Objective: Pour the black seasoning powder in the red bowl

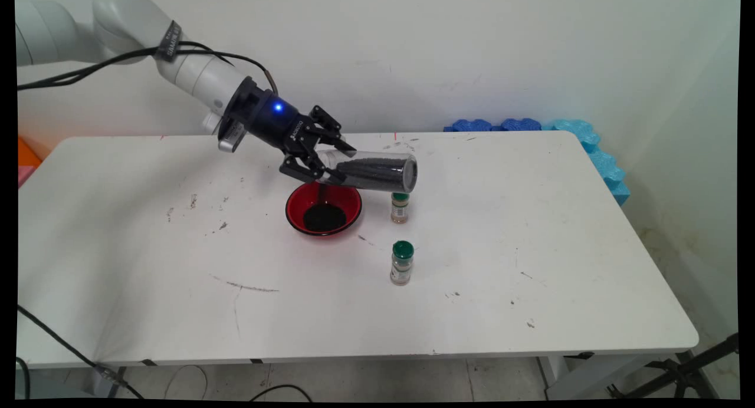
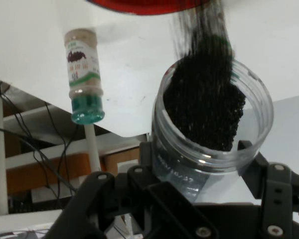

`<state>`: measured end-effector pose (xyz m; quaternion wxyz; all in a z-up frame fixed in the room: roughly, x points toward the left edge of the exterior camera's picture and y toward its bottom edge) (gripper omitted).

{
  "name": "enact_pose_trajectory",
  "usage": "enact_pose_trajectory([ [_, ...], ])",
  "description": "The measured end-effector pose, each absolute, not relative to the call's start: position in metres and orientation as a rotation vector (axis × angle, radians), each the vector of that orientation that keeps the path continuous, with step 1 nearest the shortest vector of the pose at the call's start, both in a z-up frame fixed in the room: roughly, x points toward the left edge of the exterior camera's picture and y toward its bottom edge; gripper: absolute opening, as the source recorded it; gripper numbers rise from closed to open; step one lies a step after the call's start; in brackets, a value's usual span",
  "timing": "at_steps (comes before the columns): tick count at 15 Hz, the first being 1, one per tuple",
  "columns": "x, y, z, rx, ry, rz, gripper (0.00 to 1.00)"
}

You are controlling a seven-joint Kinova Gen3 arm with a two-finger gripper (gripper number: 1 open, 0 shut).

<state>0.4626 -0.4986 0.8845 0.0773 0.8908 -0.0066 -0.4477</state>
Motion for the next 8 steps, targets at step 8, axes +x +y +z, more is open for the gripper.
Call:
enact_pose_trajectory([
  [8, 0.4624, -0.4921, 0.8866, 2.646, -0.217, -1.259, 0.0],
])
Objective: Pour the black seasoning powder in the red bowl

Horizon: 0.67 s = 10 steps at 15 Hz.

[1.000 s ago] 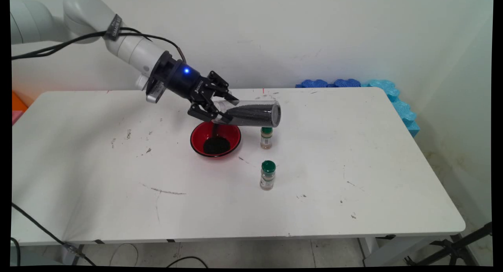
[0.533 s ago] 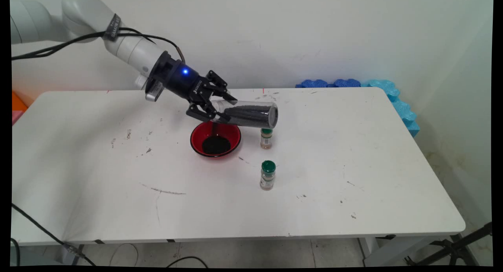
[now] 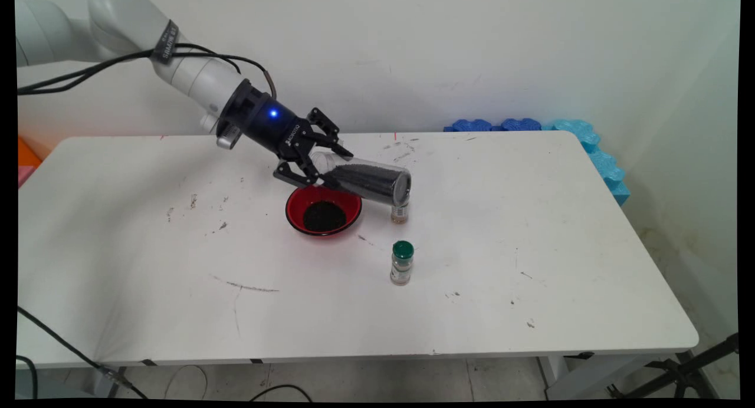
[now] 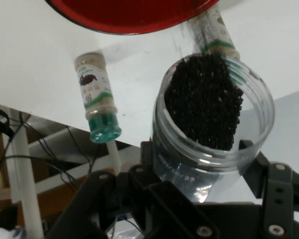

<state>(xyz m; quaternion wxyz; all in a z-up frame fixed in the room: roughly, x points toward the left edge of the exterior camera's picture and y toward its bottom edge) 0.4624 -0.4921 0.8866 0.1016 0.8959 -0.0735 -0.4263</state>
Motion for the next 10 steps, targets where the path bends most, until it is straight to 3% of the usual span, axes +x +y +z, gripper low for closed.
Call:
enact_pose_trajectory([
  [10, 0.457, -0.469, 0.907, 2.573, -0.505, -1.15, 0.0],
])
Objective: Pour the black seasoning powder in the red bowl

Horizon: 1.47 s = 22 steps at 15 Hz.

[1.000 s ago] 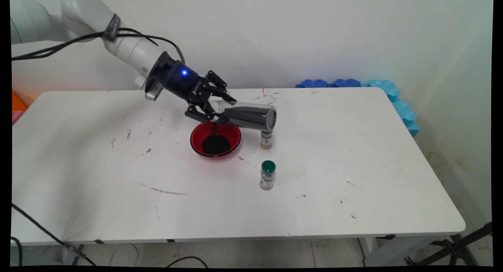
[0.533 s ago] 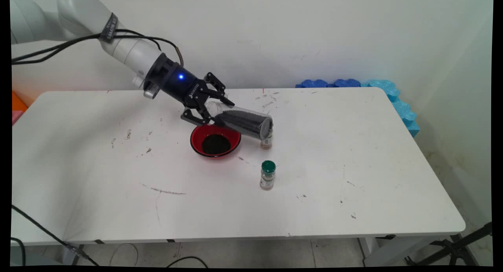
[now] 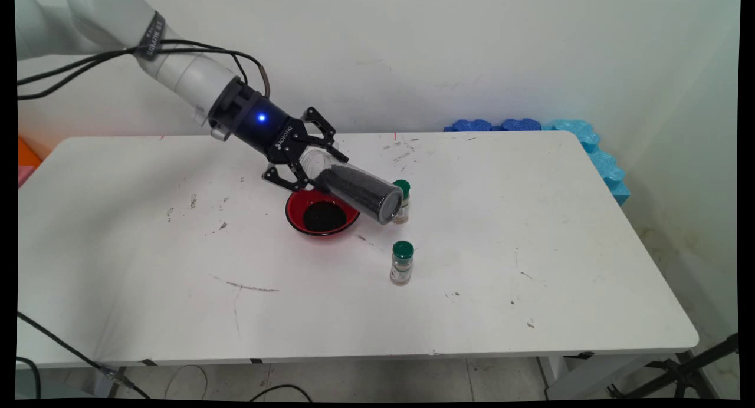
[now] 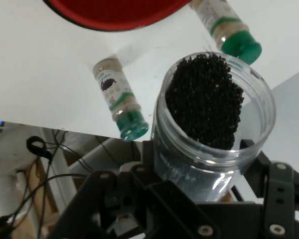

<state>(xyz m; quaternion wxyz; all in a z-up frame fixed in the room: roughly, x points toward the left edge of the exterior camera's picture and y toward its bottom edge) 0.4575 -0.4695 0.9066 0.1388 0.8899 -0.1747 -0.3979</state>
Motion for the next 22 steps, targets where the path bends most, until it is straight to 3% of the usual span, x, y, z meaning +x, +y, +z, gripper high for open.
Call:
enact_pose_trajectory([
  [22, 0.459, -0.428, 0.954, 2.211, -1.232, -0.76, 0.0],
])
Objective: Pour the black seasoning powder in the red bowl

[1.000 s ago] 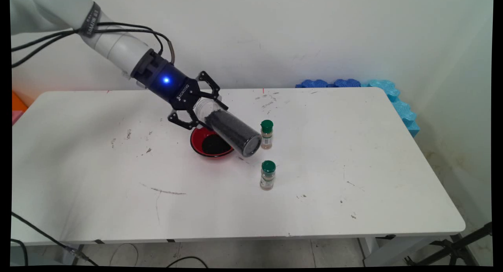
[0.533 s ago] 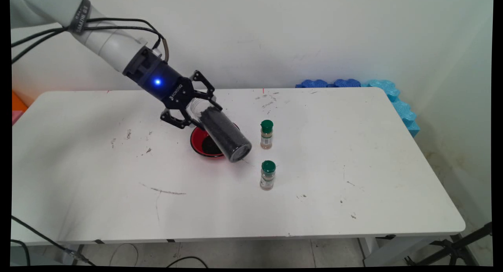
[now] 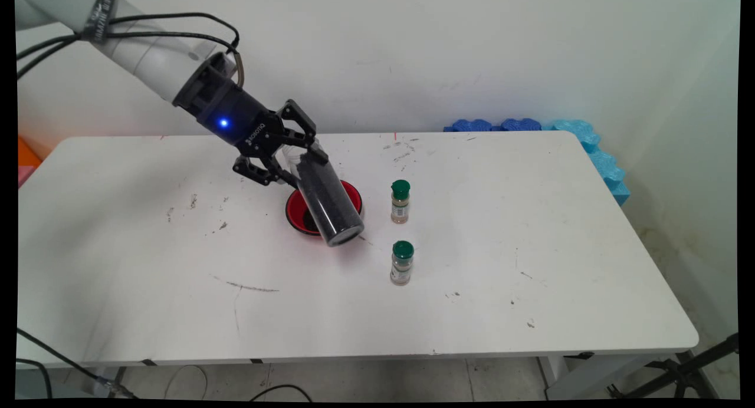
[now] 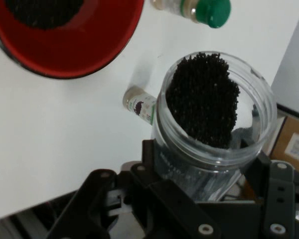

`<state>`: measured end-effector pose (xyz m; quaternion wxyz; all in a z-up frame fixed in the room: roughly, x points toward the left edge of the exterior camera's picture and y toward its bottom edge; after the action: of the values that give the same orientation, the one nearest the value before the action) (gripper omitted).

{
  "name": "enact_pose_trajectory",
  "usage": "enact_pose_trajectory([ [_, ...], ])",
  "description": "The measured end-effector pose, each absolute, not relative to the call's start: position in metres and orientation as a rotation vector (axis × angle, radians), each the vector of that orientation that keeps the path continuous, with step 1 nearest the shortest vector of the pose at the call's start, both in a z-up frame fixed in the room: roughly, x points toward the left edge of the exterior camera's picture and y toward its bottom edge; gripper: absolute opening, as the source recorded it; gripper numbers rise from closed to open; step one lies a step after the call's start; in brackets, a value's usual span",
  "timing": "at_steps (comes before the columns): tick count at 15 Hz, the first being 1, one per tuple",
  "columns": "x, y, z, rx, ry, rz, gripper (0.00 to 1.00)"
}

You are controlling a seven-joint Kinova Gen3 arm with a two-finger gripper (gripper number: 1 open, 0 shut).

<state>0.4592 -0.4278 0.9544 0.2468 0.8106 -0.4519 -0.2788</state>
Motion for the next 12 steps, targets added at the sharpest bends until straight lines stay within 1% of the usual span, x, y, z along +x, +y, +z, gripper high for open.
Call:
enact_pose_trajectory([
  [12, 0.442, -0.401, 0.985, 1.749, -1.675, -0.497, 0.0],
])
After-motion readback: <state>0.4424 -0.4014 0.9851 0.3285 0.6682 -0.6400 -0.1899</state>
